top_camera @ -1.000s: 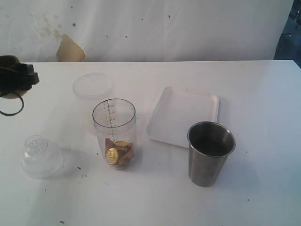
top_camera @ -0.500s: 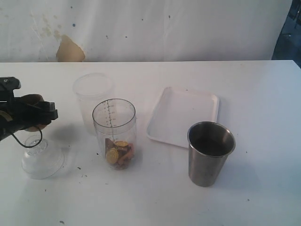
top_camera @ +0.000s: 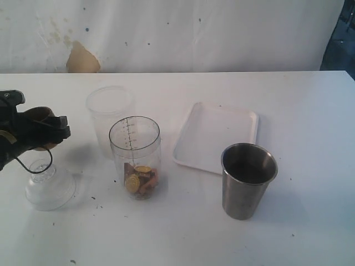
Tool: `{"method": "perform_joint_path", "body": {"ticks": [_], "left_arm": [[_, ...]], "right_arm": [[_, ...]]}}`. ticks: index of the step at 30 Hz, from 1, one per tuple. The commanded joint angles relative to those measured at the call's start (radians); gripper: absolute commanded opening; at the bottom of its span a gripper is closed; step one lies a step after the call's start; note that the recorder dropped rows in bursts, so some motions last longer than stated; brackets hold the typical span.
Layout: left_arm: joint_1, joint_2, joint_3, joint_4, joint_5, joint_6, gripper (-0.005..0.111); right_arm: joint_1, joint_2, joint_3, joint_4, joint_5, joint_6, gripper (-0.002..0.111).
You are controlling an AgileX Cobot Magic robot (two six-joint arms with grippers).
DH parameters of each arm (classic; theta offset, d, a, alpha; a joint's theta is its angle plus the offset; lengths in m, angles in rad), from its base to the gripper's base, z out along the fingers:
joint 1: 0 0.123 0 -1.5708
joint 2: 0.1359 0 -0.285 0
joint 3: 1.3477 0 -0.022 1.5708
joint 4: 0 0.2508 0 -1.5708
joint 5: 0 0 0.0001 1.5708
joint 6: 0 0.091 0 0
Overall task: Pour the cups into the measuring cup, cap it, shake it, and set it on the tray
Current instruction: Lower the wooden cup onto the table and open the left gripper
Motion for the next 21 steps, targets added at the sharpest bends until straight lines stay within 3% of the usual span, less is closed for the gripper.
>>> {"method": "perform_joint_path", "body": {"ticks": [1,3,6,14,21], "left_arm": [[0.003,-0.003,-0.001,0.003,-0.053,-0.003,0.090],[0.003,-0.003,-0.001,0.005,-0.062,-0.001,0.100],[0.003,-0.003,-0.001,0.007,-0.064,0.000,0.105],[0.003,-0.021,-0.001,-0.015,-0.067,0.033,0.105],[0.003,-0.182,-0.001,-0.025,-0.002,0.061,0.105]], "right_arm": [[-0.003,-0.005,0.005,-0.006,0.000,0.006,0.000],[-0.003,-0.005,0.005,-0.006,0.000,0.006,0.000],[-0.003,-0.005,0.005,-0.006,0.000,0.006,0.000],[-0.003,-0.005,0.005,-0.006,0.000,0.006,0.000],[-0.003,-0.005,0.005,-0.006,0.000,0.006,0.000]]}}
